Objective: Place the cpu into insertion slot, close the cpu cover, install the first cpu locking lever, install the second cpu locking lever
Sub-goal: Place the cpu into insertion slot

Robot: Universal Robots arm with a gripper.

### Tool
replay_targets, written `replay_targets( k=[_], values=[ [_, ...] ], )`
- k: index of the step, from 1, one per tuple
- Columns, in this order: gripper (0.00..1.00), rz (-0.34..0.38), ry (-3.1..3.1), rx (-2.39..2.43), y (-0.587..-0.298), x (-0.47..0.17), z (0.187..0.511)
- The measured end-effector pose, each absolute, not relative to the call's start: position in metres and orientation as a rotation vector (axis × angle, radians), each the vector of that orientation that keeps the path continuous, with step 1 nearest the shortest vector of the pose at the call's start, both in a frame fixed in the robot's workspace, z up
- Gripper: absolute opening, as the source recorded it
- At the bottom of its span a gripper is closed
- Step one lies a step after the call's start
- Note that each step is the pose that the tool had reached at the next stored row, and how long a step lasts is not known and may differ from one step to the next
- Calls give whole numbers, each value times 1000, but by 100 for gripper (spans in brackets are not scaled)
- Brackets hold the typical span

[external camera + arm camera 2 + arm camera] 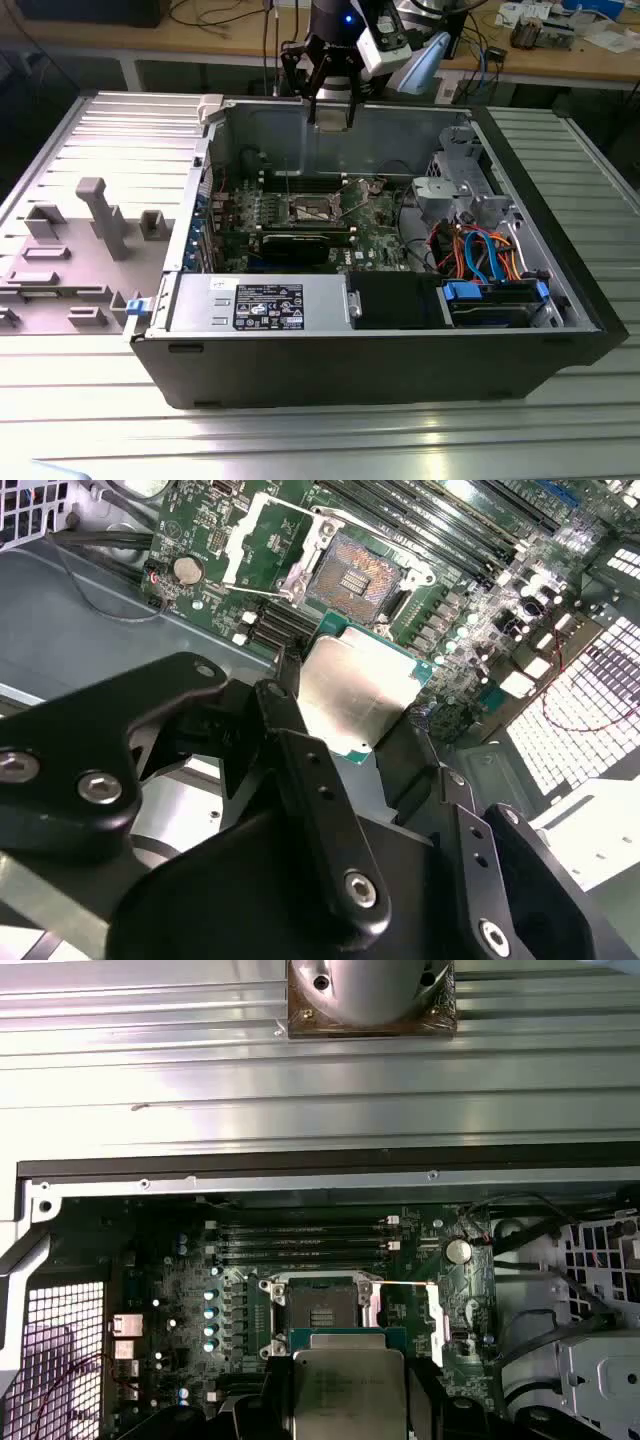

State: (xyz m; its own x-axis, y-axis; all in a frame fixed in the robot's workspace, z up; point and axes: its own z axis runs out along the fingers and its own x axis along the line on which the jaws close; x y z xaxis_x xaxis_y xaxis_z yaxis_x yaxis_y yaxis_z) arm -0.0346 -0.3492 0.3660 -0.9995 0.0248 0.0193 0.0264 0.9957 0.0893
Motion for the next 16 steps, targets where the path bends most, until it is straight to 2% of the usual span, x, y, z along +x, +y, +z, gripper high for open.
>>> replay_targets(
  k=[16],
  values=[
    [55,-140,-3120,-50,-356,-35,366]
  ],
)
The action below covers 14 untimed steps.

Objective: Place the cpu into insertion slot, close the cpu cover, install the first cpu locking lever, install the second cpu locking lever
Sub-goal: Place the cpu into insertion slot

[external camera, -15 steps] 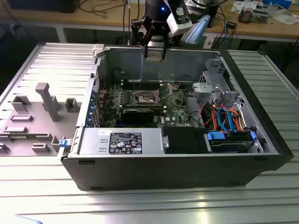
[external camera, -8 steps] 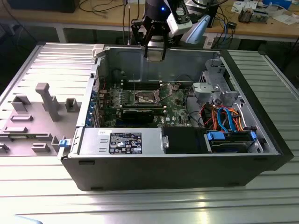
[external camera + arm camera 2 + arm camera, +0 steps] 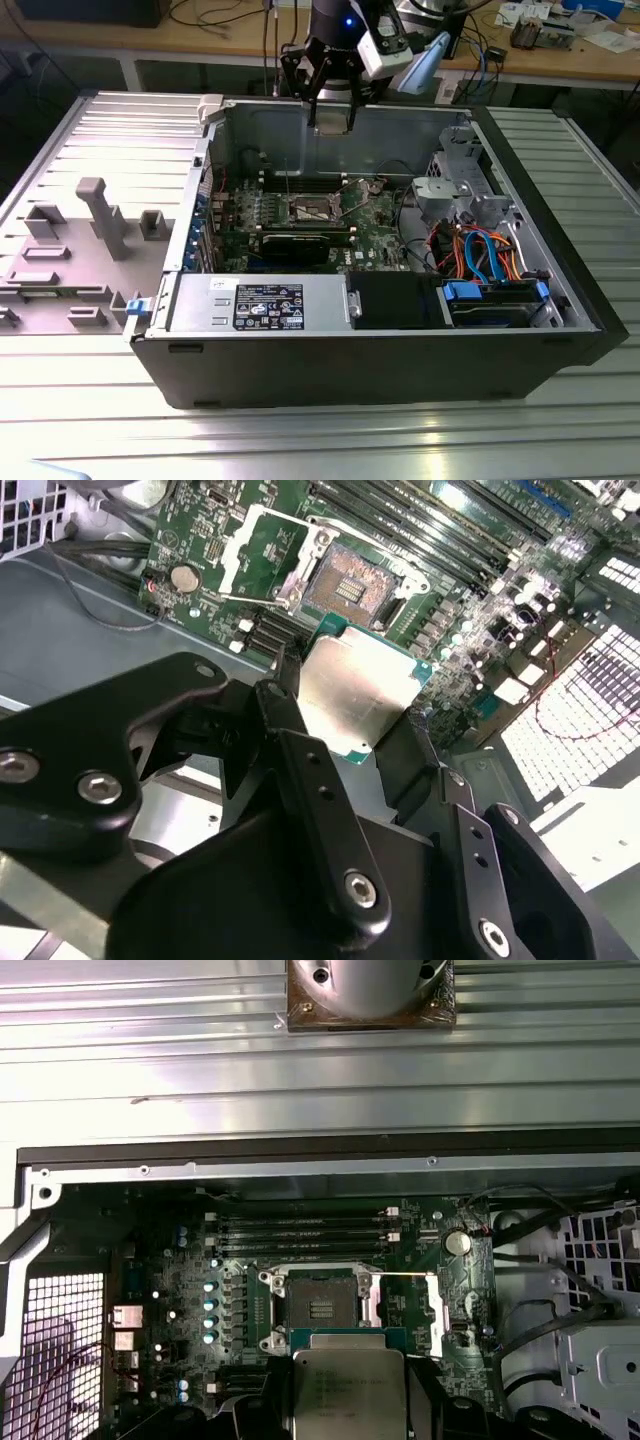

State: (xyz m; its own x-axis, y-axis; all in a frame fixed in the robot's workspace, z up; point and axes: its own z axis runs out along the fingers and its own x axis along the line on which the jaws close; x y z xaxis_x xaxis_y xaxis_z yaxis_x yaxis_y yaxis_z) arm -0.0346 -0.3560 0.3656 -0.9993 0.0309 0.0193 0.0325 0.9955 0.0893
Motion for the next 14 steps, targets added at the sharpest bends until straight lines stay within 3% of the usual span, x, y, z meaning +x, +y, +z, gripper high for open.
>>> replay_targets(
  k=[14],
  values=[
    [55,-140,-3119,-188,-356,-35,365]
  ],
)
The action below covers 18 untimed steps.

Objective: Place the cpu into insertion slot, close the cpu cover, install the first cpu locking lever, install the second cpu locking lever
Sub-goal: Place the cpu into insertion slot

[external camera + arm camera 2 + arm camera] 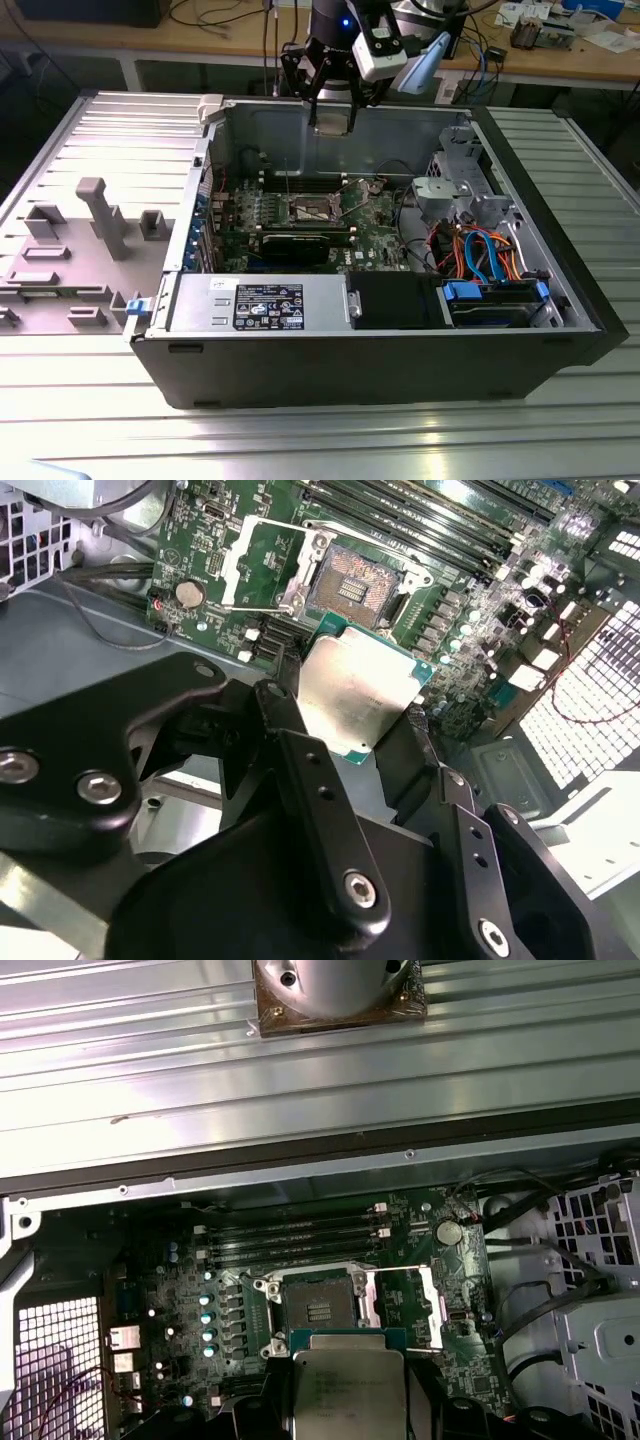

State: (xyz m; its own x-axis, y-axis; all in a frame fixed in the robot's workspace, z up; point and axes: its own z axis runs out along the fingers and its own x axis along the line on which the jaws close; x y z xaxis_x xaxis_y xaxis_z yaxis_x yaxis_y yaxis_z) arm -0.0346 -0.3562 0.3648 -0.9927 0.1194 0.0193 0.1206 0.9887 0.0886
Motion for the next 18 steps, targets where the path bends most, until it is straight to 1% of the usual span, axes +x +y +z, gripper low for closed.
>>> replay_targets(
  k=[18],
  values=[
    [55,-141,-3115,-272,-356,-35,365]
  ],
)
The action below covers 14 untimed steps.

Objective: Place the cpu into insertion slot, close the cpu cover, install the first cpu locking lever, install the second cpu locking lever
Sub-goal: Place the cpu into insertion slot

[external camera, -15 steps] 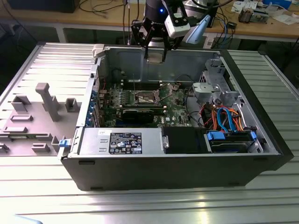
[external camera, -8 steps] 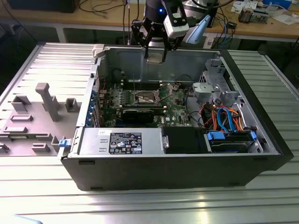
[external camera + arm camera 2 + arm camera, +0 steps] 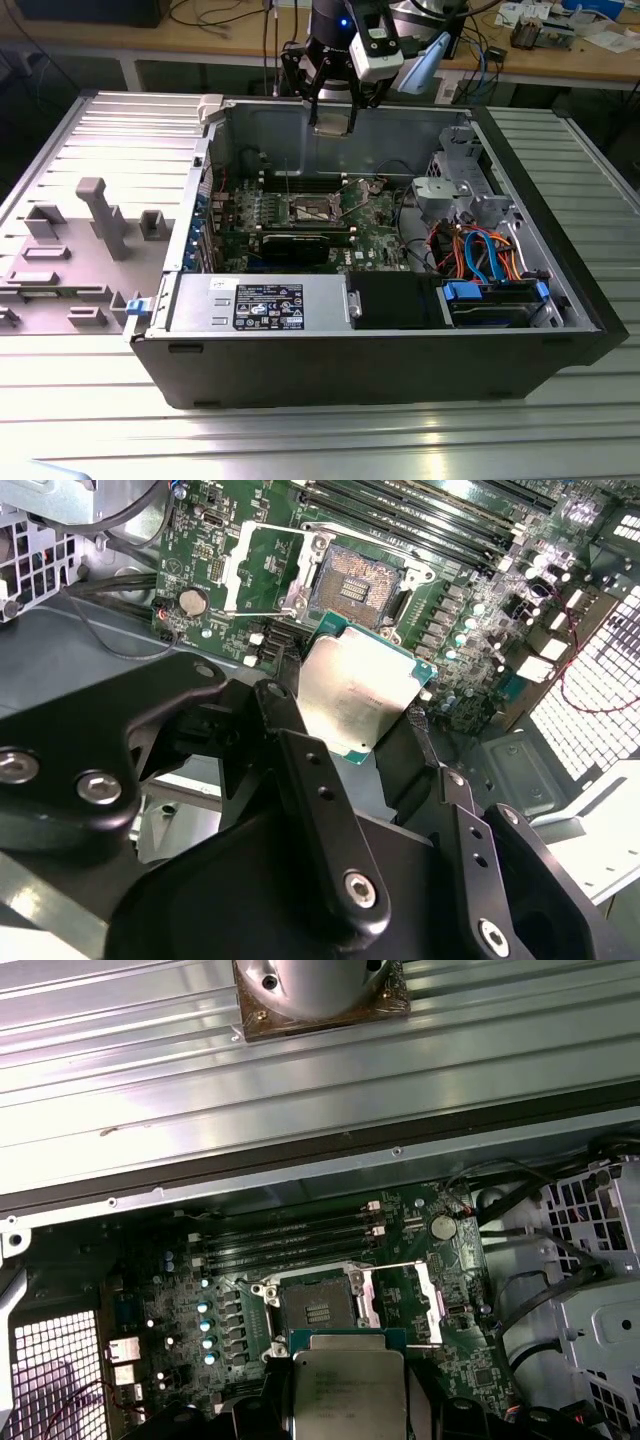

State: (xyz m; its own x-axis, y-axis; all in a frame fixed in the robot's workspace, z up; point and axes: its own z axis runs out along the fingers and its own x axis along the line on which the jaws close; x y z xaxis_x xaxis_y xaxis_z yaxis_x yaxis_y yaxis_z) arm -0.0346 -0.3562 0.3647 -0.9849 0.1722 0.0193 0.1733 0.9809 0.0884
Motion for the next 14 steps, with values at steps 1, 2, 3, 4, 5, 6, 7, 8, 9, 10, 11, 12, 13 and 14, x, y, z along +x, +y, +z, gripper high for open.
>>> replay_targets(
  k=[1,2,3,4,5,6,7,8,9,10,11,12,13,14],
  values=[
    [55,-141,-3115,-272,-356,-35,365],
    [55,-141,-3115,-272,-356,-35,365],
    [55,-140,-3115,-272,-356,-35,365],
    [55,-140,-3115,-272,-356,-35,365],
    [55,-140,-3115,-272,-356,-35,365],
    [55,-140,-3115,-272,-356,-35,365],
    [55,-140,-3115,-273,-356,-35,365],
    [55,-140,-3115,-274,-356,-35,365],
    [55,-141,-3115,-277,-356,-35,365],
    [55,-141,-3115,-281,-356,-35,365],
    [55,-141,-3114,-290,-356,-35,365],
    [55,-141,-3112,-312,-356,-35,365],
    [55,-141,-3112,-321,-356,-35,365],
    [55,-141,-3111,-331,-356,-35,365]
  ],
)
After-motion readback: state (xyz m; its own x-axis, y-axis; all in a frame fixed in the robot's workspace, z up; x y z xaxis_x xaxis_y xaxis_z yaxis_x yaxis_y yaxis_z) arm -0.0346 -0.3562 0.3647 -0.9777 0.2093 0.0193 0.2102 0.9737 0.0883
